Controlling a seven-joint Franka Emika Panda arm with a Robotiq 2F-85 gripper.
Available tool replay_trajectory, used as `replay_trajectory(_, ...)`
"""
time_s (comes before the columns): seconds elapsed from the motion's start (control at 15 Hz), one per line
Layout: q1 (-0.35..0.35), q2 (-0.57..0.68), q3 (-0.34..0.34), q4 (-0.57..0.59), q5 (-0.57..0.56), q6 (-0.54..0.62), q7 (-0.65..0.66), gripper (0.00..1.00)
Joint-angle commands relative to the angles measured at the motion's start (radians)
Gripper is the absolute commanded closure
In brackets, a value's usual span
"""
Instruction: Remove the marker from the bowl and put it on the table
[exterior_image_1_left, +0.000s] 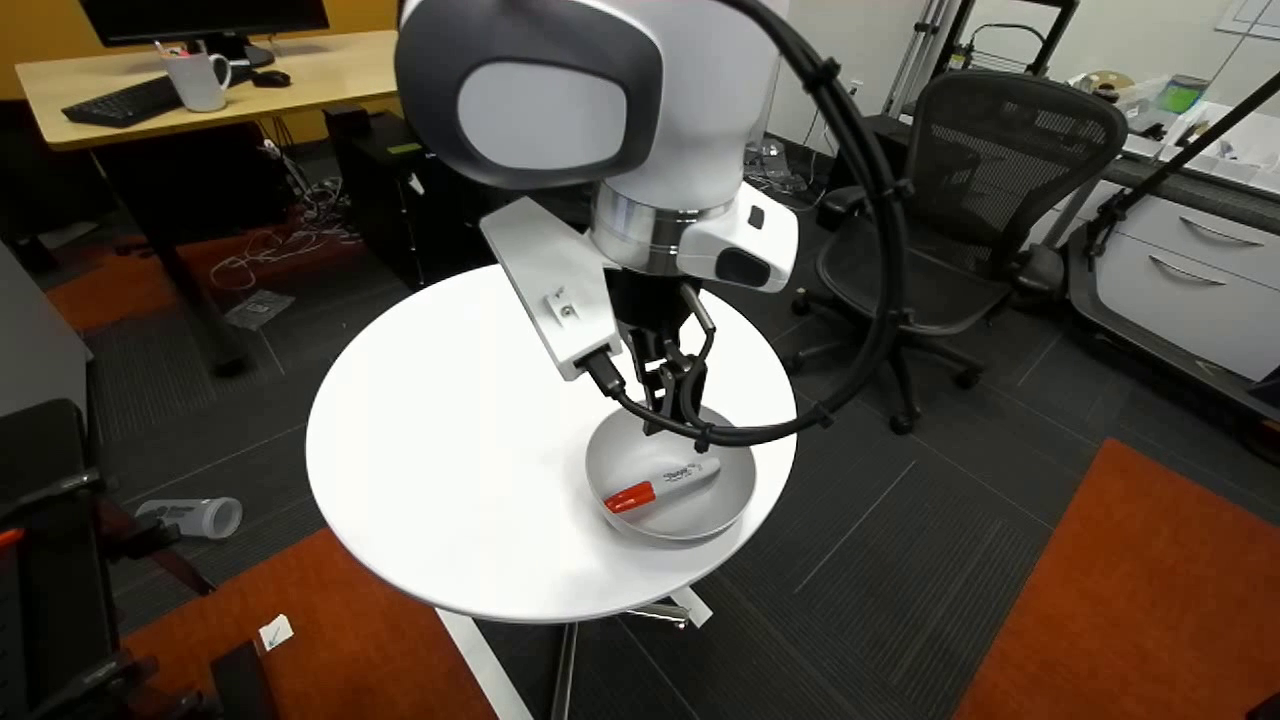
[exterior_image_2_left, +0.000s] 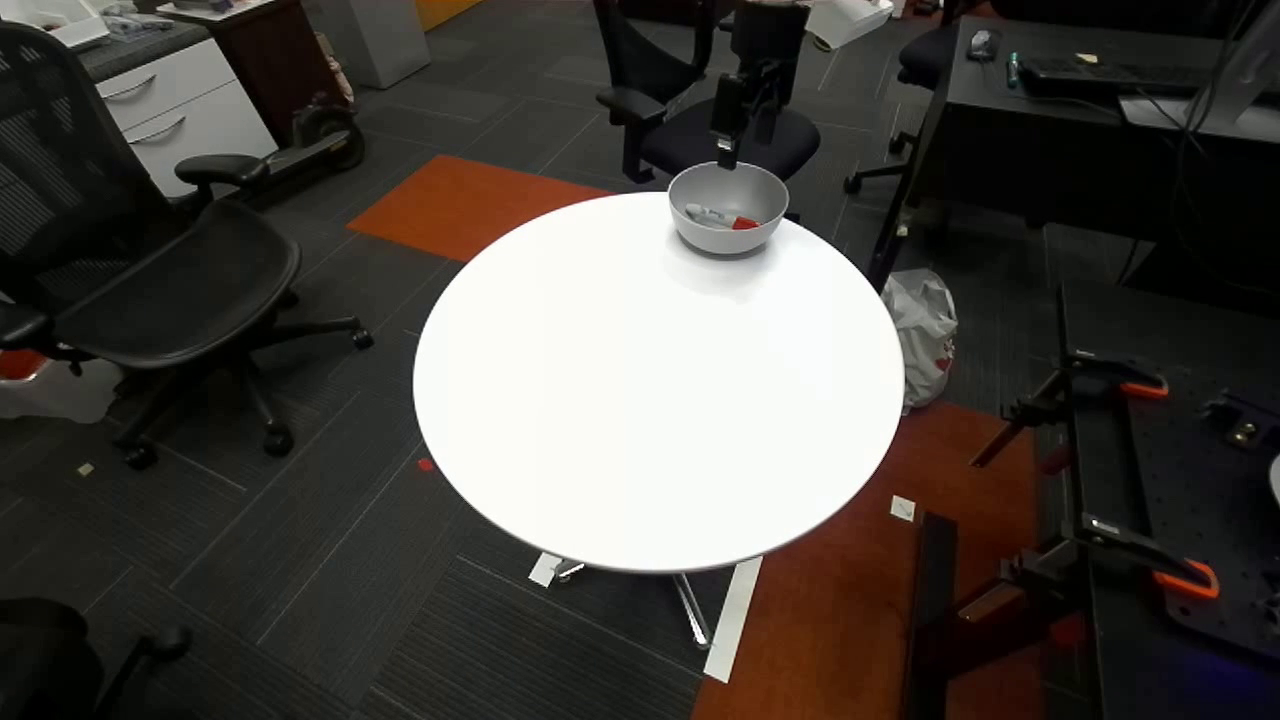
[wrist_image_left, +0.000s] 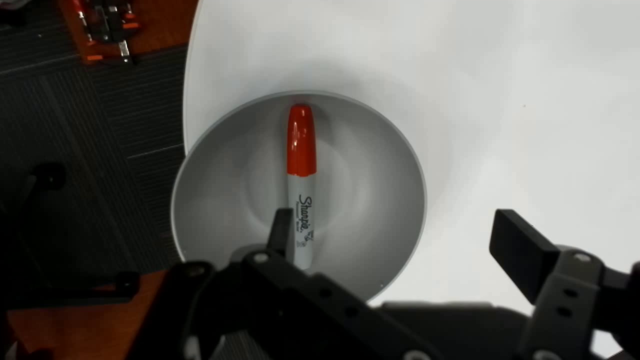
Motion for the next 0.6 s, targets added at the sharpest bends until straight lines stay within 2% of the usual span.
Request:
replay_trajectory(0.0, -0.029, 0.07, 0.025, 0.066, -0.028, 0.027, 0.05, 0.0)
replay_trajectory(0.27, -0.044, 0.14, 0.031, 0.128, -0.027, 0.035, 0.076, 0.0)
replay_trajectory(0.53, -0.037, 0.206, 0.021, 0.179, -0.041, 0.103, 0.135, 0.0)
